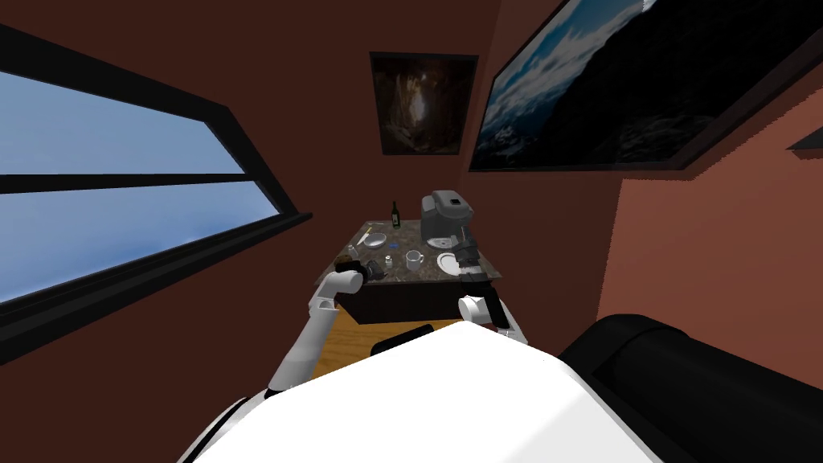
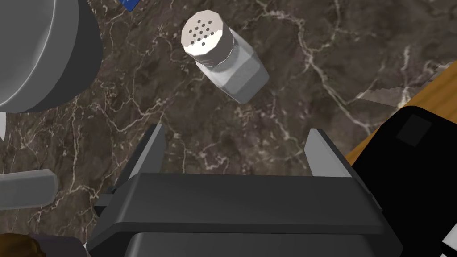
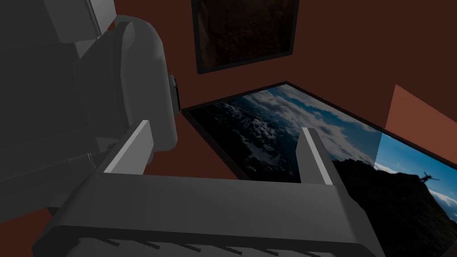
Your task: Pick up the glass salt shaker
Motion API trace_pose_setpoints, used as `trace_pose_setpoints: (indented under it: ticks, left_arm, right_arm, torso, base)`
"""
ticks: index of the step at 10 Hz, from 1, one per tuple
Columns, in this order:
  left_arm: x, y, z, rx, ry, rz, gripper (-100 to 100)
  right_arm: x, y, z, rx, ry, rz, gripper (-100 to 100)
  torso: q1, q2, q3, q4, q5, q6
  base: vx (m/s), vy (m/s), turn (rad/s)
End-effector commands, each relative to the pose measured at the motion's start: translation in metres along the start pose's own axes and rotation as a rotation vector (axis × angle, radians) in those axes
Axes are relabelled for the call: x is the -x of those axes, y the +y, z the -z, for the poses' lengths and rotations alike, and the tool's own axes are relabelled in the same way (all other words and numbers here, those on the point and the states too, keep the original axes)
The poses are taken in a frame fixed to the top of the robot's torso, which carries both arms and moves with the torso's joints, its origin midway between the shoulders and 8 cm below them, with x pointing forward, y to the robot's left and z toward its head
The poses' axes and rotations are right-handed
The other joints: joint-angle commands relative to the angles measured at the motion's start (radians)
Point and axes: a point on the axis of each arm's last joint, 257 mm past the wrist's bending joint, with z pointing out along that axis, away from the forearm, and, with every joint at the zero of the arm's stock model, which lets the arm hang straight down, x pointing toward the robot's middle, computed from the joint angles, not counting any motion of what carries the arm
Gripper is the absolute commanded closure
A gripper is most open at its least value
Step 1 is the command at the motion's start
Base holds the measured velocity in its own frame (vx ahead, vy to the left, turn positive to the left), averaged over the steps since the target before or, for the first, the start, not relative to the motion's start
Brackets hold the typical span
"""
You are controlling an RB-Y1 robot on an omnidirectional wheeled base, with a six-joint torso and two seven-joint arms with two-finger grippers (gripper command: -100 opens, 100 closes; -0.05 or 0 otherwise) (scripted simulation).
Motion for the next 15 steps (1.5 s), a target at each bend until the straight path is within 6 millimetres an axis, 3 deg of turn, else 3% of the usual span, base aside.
trace_pose_setpoints:
  ticks: [1, 7, 8, 9, 12, 13, 15]
  left_arm:
    - [0.0, 0.0, 0.0, 0.027, -0.017, 0.018, -100]
    - [-0.009, -0.001, 0.001, 0.09, -0.049, 0.059, -100]
    - [-0.009, 0.0, 0.001, 0.093, -0.051, 0.061, 0]
    - [-0.003, 0.001, -0.005, 0.089, -0.052, 0.066, -100]
    - [0.001, 0.003, -0.009, 0.088, -0.054, 0.069, -100]
    - [0.001, 0.002, -0.009, 0.086, -0.053, 0.068, 100]
    - [-0.002, 0.002, -0.009, 0.085, -0.048, 0.068, 100]
  right_arm:
    - [0.0, 0.0, 0.0, 0.0, 0.0, 0.0, 0]
    - [0.0, 0.0, 0.0, 0.0, 0.0, 0.0, 0]
    - [0.0, 0.0, 0.0, 0.0, 0.0, 0.0, 0]
    - [0.0, 0.0, 0.0, 0.0, 0.0, 0.0, 0]
    - [0.0, 0.0, 0.0, 0.0, 0.0, 0.0, 0]
    - [0.0, 0.0, 0.0, 0.0, 0.0, 0.0, 0]
    - [0.0, 0.0, 0.0, 0.0, 0.0, 0.0, 0]
  torso:
    - [0.0, 0.0, 0.0, 0.0, 0.0, 0.0]
    - [-0.003, 0.001, 0.001, 0.0, -0.001, 0.0]
    - [-0.002, 0.002, 0.001, 0.0, 0.0, 0.0]
    - [-0.001, 0.004, 0.002, 0.001, 0.0, 0.0]
    - [-0.002, 0.002, 0.001, 0.0, 0.0, 0.0]
    - [-0.001, 0.003, 0.002, 0.001, 0.0, 0.0]
    - [-0.001, 0.003, 0.001, 0.0, -0.001, -0.001]
  base:
    - [0.045, -0.005, -0.024]
    - [0.051, -0.017, -0.043]
    - [0.0, 0.0, 0.0]
    - [0.021, -0.013, -0.044]
    - [0.03, -0.018, -0.027]
    - [0.0, 0.0, 0.0]
    - [0.0, 0.0, 0.0]
